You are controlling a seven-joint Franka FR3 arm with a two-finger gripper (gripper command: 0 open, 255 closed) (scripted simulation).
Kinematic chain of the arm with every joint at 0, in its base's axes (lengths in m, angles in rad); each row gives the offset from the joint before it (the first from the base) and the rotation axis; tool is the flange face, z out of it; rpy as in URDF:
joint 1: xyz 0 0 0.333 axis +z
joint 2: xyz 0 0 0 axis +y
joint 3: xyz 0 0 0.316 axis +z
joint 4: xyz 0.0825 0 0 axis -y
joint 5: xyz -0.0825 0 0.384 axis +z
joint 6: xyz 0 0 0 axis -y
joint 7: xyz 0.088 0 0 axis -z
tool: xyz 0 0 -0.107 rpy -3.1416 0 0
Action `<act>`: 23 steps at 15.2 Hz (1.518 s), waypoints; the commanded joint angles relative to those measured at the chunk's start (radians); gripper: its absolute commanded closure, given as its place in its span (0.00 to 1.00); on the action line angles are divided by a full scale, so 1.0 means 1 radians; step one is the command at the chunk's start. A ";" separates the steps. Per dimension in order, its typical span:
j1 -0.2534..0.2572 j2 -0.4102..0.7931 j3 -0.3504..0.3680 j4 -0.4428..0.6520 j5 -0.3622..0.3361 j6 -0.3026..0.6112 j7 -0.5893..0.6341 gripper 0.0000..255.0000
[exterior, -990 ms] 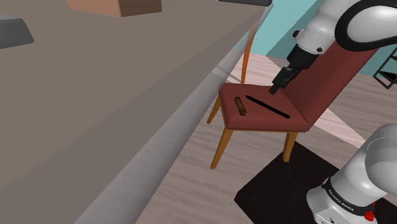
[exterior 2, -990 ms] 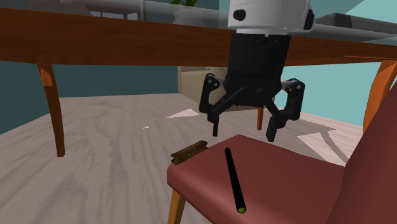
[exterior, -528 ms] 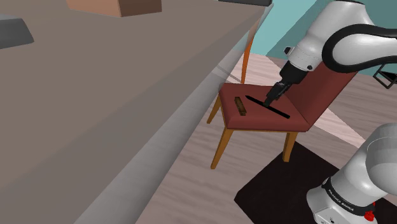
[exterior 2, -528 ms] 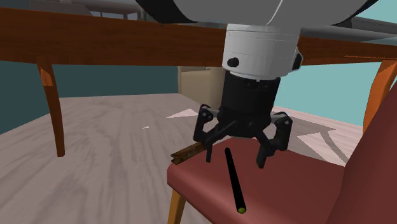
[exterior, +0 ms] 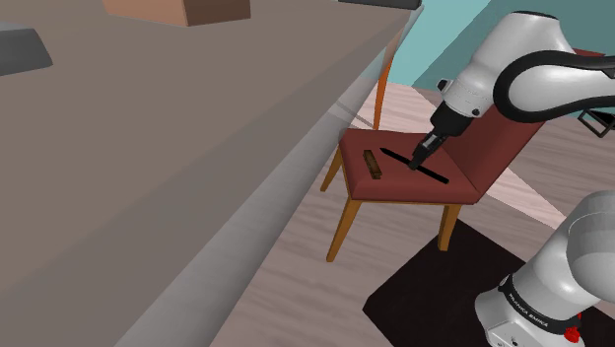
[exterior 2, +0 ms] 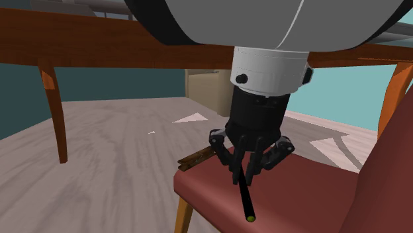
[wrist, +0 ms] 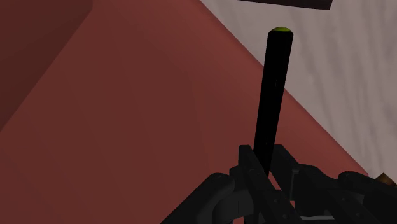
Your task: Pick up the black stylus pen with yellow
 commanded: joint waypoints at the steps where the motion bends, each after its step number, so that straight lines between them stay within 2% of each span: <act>1: 0.001 0.002 0.001 -0.003 0.001 -0.001 0.000 1.00; 6: 0.000 0.004 -0.001 -0.005 0.000 0.003 -0.002 1.00; 21: -0.002 -0.021 0.002 0.184 -0.007 -0.211 0.016 1.00; 23: -0.002 -0.021 0.002 0.186 -0.007 -0.213 0.016 1.00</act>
